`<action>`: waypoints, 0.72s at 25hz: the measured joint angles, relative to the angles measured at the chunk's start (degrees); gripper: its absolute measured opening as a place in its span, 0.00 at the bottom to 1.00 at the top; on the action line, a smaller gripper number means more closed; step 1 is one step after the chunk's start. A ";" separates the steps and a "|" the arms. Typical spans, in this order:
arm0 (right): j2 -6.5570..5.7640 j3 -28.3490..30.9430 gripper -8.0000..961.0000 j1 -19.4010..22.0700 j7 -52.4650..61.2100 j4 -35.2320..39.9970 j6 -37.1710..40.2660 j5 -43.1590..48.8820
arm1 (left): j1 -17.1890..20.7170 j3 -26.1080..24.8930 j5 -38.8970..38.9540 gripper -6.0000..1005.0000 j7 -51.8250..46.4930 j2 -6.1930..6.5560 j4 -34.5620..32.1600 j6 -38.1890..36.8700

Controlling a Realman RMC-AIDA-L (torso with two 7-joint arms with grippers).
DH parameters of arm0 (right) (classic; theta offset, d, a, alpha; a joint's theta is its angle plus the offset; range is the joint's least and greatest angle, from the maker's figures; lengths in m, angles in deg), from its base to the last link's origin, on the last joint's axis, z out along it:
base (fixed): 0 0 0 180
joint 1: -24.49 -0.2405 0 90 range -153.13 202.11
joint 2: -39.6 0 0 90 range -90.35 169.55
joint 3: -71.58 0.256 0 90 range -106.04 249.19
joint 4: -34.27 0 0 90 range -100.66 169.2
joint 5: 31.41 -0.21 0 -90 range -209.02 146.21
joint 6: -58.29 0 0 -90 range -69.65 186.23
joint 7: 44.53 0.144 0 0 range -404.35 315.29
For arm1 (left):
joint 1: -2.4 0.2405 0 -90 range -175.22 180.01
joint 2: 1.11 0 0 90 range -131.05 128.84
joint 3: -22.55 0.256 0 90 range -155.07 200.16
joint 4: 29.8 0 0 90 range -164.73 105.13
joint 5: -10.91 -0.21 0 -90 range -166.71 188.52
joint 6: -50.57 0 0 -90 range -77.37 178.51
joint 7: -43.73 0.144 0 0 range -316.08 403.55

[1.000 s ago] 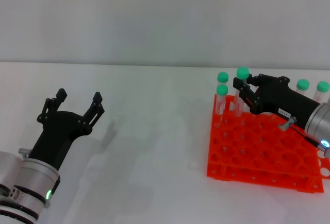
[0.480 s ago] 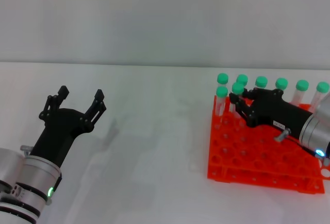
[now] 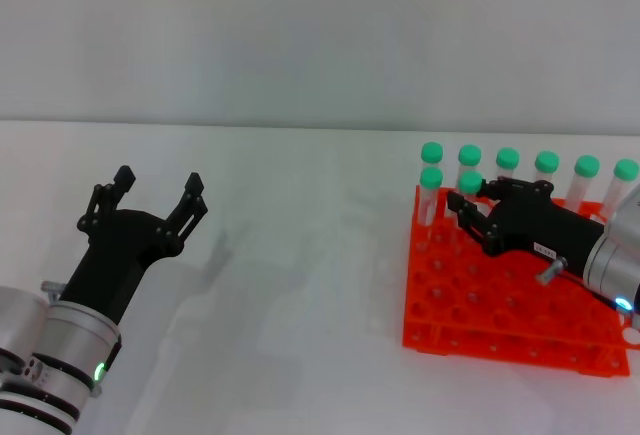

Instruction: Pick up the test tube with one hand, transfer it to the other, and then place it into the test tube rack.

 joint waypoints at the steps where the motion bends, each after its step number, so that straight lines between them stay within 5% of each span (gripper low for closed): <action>1: 0.00 0.02 0.32 0.09 0.01 0.00 0.07 0.00 | -0.03 0.00 0.00 0.89 0.00 0.00 0.00 0.00; 5: -0.05 0.02 0.33 1.61 0.31 1.12 1.24 -0.05 | -0.13 0.00 0.00 0.89 0.00 0.00 0.04 0.01; 18: -0.78 3.47 0.84 11.02 2.52 4.50 11.93 -0.58 | -0.03 -2.25 0.03 0.89 -0.09 0.00 0.17 -0.37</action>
